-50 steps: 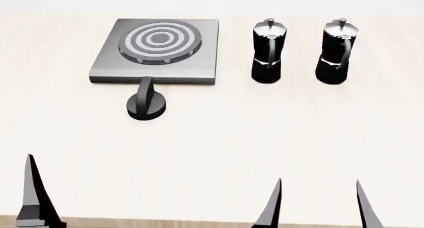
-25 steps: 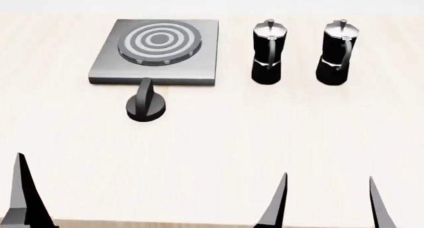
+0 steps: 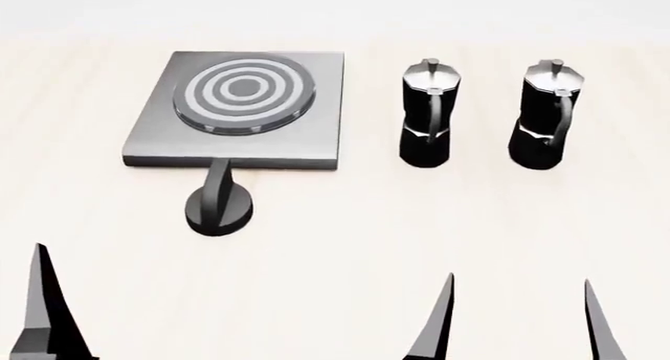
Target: Turn off the stove.
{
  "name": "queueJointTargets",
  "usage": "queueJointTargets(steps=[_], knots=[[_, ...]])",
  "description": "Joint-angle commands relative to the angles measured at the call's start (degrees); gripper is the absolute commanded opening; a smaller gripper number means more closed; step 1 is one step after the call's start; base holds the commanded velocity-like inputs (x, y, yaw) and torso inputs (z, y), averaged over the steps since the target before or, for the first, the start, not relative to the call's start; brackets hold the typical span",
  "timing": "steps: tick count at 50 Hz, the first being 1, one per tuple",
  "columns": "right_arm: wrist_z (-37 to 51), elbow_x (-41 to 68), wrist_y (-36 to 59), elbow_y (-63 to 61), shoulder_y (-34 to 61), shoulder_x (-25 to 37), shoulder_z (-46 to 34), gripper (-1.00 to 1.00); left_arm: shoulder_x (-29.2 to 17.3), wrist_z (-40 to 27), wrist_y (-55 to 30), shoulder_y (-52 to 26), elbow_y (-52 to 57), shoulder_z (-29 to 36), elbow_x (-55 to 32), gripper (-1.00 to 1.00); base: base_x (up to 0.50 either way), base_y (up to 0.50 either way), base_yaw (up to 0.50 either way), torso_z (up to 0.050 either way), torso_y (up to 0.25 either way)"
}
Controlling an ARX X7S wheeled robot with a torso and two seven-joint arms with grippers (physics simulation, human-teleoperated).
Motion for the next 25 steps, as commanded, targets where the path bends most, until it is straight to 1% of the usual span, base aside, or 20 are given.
queueJointTargets(steps=[1, 25], knots=[[-0.3, -1.32, 1.3, -0.16, 0.16, -0.79, 1.17, 1.0, 0.89, 1.26, 0.07, -0.06, -0.6, -0.87, 0.71, 1.0, 0.27, 0.0, 0.0, 0.0, 0.0], [0.32, -0.4, 1.29, -0.16, 0.12, 0.07, 0.5, 1.0, 0.22, 0.51, 0.56, 0.12, -0.76, -0.3, 0.54, 1.0, 0.26, 0.0, 0.0, 0.0, 0.0]])
